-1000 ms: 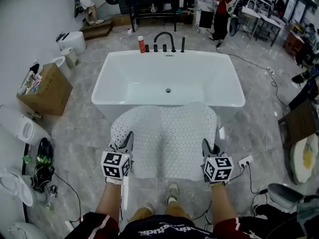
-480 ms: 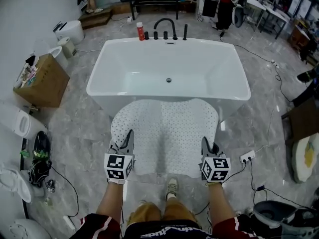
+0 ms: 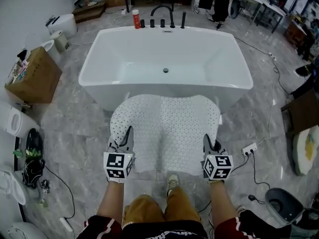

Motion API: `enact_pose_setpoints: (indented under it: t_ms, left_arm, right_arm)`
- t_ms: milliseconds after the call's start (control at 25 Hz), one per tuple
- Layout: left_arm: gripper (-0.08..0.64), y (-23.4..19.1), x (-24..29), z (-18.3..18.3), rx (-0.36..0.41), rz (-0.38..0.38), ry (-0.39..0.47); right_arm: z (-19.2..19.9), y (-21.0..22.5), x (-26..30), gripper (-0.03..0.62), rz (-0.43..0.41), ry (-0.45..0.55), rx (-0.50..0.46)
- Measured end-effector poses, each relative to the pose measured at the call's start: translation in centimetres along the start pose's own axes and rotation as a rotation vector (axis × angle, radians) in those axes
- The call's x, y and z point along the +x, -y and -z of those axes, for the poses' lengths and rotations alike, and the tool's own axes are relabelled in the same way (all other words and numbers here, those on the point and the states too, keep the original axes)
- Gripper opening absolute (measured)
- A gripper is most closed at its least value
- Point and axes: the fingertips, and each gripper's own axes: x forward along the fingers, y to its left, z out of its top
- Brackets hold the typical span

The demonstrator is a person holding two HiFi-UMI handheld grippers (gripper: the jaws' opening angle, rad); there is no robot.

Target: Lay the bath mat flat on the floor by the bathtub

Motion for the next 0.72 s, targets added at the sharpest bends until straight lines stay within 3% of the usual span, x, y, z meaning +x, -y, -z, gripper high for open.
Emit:
enact_pose_setpoints:
  t_ms: [400,720]
  left_arm:
    - [0.021,-0.4,3.2,10.7,-0.027,0.029,0.007]
    - [0.021,-0.5,7.0,19.9,-0.005,0.057,0.04]
  right_arm:
    - [9.6,0.4,4.4,0.046,0.037,0.005,0.005]
    - [17.5,0.6,10.1,0.046,0.041,0.018,-0.036]
